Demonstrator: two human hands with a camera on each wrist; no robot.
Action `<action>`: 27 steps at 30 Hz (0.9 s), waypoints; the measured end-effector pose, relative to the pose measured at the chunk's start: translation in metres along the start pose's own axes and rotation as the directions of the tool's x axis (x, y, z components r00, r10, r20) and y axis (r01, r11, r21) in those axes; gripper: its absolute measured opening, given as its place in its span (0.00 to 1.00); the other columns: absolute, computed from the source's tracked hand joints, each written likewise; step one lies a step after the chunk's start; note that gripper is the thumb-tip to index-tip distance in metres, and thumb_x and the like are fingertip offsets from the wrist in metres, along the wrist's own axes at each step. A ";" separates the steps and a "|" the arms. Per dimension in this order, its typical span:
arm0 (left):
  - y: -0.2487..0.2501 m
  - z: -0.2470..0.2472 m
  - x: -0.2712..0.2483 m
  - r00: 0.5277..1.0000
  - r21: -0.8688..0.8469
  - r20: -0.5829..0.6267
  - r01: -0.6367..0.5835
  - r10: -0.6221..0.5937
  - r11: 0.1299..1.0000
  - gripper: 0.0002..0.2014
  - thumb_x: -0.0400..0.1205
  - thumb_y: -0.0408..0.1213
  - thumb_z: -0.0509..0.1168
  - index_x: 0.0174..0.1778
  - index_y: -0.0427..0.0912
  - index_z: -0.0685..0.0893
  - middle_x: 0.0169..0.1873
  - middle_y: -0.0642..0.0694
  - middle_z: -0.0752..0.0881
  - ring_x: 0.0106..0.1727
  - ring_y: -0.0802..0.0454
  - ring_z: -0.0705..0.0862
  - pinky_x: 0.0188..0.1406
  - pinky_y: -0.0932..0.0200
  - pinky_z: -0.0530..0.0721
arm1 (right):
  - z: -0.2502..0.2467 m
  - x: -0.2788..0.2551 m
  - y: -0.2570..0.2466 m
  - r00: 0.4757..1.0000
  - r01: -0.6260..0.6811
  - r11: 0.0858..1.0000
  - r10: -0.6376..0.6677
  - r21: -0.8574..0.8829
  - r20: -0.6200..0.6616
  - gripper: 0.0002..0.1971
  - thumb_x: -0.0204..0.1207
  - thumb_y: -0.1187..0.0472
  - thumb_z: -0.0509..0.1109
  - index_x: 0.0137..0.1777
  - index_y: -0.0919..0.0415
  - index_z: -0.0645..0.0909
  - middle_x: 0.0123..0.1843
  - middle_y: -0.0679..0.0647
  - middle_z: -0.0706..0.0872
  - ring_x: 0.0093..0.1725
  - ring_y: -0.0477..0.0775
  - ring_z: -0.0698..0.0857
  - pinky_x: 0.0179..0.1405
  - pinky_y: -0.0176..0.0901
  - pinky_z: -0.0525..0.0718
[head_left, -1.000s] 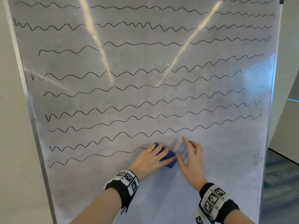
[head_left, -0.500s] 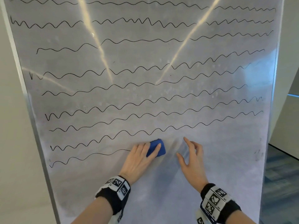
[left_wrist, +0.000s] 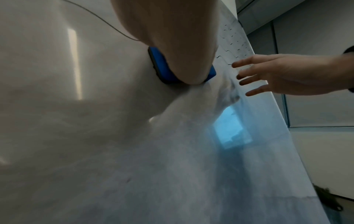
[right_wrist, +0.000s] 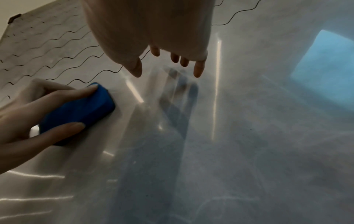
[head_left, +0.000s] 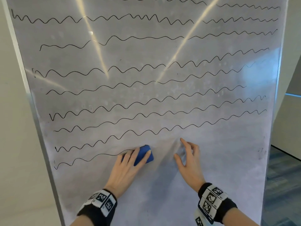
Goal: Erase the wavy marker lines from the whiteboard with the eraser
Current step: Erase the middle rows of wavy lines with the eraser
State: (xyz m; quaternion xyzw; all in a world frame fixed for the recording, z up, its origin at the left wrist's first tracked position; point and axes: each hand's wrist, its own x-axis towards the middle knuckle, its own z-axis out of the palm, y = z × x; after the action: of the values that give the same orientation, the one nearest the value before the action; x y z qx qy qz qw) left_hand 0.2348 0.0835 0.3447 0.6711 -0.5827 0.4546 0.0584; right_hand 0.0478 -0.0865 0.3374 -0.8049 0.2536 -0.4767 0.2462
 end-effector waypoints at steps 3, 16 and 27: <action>0.013 0.003 0.023 1.000 0.005 0.005 -0.022 0.022 1.000 0.35 0.72 0.24 0.47 0.78 0.46 0.69 0.65 0.35 0.73 0.57 0.38 0.73 0.50 0.46 0.68 | 0.007 0.000 -0.009 1.000 0.006 1.000 -0.006 -0.015 -0.011 0.30 0.77 0.59 0.70 0.78 0.51 0.64 0.65 0.48 0.65 0.67 0.46 0.67 0.69 0.41 0.68; -0.020 0.000 -0.022 0.999 -0.040 0.023 -0.028 0.029 0.999 0.39 0.69 0.22 0.46 0.78 0.48 0.68 0.66 0.37 0.73 0.59 0.39 0.75 0.48 0.48 0.79 | 0.028 -0.011 -0.025 1.000 -0.013 1.000 0.013 -0.021 -0.002 0.30 0.77 0.60 0.69 0.78 0.50 0.64 0.64 0.46 0.64 0.67 0.49 0.68 0.66 0.37 0.67; -0.002 0.004 0.017 0.998 -0.029 -0.020 -0.057 0.057 0.998 0.34 0.73 0.27 0.52 0.78 0.48 0.68 0.66 0.37 0.71 0.59 0.41 0.73 0.50 0.49 0.68 | 0.040 -0.015 -0.043 0.999 0.004 1.000 -0.004 -0.002 -0.048 0.30 0.77 0.61 0.70 0.77 0.54 0.65 0.65 0.49 0.66 0.67 0.47 0.68 0.66 0.39 0.69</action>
State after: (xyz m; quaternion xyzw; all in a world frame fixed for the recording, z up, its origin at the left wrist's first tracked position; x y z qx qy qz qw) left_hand 0.2372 0.0692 0.3546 0.6489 -0.6077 0.4538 0.0612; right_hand 0.0846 -0.0387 0.3380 -0.7940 0.2582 -0.4960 0.2383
